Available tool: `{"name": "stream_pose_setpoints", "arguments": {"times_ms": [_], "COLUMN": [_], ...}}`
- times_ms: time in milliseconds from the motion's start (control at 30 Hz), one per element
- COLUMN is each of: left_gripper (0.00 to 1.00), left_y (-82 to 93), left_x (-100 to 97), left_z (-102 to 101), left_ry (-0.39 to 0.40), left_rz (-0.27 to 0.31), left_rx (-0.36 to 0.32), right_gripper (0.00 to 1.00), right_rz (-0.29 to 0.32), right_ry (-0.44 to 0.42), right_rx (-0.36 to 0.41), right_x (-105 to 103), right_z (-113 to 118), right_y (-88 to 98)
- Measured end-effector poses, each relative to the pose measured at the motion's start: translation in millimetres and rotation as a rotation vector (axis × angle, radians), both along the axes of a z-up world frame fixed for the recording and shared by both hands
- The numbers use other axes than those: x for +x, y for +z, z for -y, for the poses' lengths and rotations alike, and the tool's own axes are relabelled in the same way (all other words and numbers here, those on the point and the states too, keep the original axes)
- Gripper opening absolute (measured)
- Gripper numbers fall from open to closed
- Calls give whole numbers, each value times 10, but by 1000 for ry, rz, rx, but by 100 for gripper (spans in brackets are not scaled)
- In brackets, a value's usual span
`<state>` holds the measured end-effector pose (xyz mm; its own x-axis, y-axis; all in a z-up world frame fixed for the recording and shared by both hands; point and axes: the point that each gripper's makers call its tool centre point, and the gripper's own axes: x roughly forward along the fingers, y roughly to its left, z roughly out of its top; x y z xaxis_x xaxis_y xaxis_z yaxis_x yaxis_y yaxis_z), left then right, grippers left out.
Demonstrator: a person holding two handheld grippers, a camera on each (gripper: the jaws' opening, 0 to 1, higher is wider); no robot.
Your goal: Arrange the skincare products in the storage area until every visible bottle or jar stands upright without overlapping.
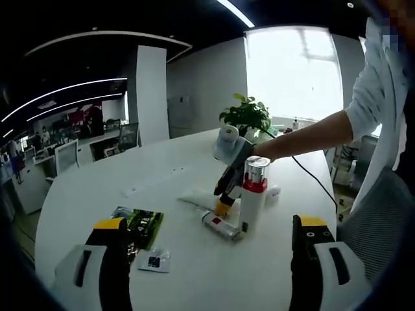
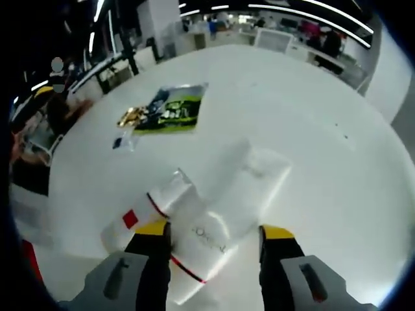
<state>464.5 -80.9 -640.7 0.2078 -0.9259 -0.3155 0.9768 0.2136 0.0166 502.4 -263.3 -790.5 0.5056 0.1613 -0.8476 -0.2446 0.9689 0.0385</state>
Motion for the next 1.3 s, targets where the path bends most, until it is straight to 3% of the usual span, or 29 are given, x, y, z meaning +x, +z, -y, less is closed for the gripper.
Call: {"name": "stream_pose_setpoints", "arguments": {"times_ms": [167,633,733,900,1067,1200,1300], "left_gripper": [99,99,99,99,97,96,95], "left_y": [-34,-143,-180,-222,-289,-253,-213], "left_x": [-24,-35,-17,1,48,72,86], "left_z": [21,34,11,16,41,73,134], "left_ry": [-9,-13,-3,4,21,42,71], "left_rz": [-8,-37,-50,-92,-161,-174,-295], "left_rx": [7,27,39,17,-14,-54,-131], "right_gripper": [31,25,24,23,22,21,21], "right_rz": [23,32,40,76,80,78,77], "right_ry": [0,60,14,35,-43,-97,-149], "right_rx": [-60,-22,53,123,240,344,457], "right_x": [39,50,75,56,78,81,71], "right_z": [148,104,126,129,130,112,82], "right_y": [-18,8,17,39,67,96,133]}}
